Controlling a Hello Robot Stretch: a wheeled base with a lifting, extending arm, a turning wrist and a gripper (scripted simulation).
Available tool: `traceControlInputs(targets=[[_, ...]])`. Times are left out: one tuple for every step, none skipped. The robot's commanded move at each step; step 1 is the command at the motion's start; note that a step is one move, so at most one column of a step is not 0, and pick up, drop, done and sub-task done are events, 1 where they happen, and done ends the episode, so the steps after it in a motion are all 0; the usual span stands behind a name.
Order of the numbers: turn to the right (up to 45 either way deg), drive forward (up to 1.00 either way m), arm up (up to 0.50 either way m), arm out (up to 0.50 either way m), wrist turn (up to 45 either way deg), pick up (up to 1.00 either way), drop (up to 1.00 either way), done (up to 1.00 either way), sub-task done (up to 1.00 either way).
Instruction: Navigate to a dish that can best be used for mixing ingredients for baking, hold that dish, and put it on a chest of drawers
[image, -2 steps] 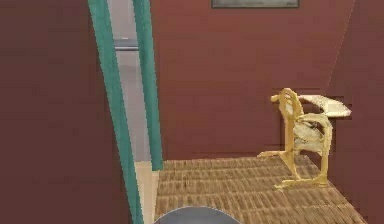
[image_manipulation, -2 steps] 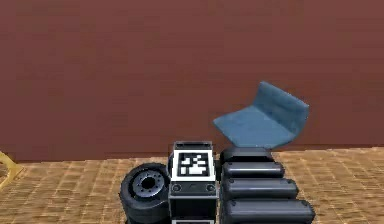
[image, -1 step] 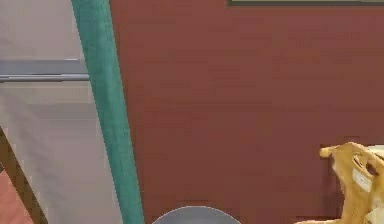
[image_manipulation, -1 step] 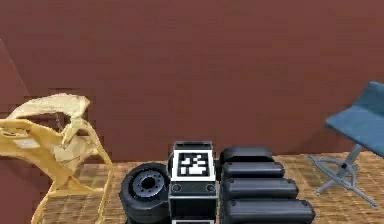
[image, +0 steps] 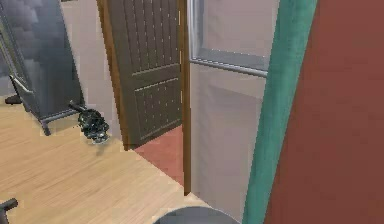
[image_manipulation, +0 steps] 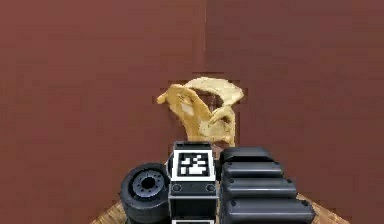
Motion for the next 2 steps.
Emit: traceControlInputs(targets=[[-18.0,0.00,0.00,0.00,0.0,0.00,0.00,0.00,0.00],[0.0,1.00,0.00,0.00,0.0,0.00,0.00,0.00,0.00]])
